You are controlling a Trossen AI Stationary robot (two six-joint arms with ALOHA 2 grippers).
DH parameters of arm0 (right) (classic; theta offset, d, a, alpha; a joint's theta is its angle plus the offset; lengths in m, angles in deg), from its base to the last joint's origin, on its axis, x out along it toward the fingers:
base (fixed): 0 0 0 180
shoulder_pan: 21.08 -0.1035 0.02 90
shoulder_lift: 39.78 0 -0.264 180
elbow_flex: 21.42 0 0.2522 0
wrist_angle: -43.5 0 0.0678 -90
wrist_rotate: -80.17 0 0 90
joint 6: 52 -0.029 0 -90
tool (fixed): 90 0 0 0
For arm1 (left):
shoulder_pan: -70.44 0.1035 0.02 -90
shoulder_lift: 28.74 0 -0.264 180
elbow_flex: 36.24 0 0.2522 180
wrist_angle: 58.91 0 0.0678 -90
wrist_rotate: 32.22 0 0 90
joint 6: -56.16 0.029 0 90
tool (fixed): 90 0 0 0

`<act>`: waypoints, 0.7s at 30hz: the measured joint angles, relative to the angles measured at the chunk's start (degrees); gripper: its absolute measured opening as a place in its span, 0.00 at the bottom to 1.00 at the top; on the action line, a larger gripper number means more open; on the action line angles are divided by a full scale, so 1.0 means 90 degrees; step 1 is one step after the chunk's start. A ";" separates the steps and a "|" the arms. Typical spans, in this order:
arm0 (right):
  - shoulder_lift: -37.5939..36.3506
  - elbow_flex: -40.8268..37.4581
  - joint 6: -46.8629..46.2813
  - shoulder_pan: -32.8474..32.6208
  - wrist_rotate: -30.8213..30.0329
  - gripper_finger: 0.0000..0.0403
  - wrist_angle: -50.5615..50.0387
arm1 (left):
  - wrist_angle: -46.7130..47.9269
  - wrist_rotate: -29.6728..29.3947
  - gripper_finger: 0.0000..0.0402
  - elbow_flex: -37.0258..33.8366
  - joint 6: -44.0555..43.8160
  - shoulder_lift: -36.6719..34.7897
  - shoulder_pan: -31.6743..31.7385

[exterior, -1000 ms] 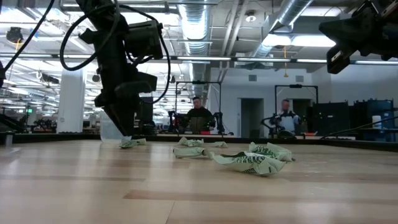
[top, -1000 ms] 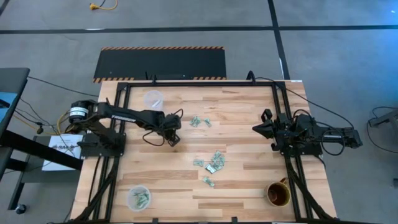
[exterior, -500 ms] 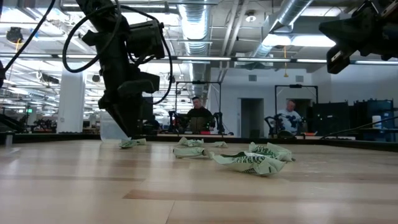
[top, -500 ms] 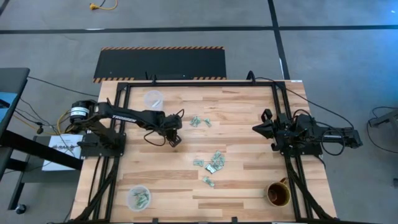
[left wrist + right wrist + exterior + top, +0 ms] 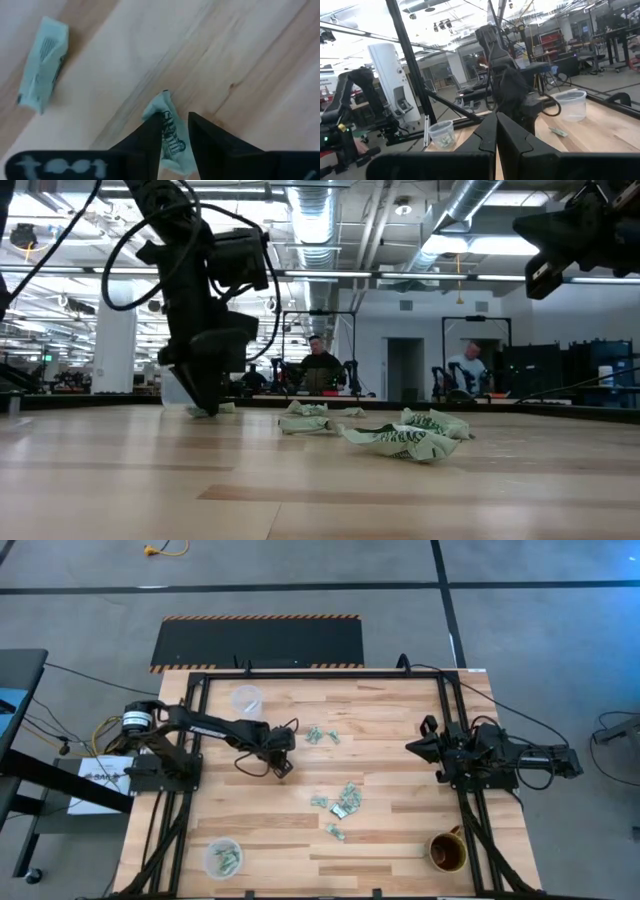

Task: Pick and place Stevia / Truvia into bins
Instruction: Put the stevia packet into the bottom transparent container

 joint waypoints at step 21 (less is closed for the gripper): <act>-0.0002 0.0004 0.0000 0.0000 -0.0003 0.00 -0.0284 | 0.0050 -0.0166 0.61 0.0085 0.0053 0.0138 -0.0016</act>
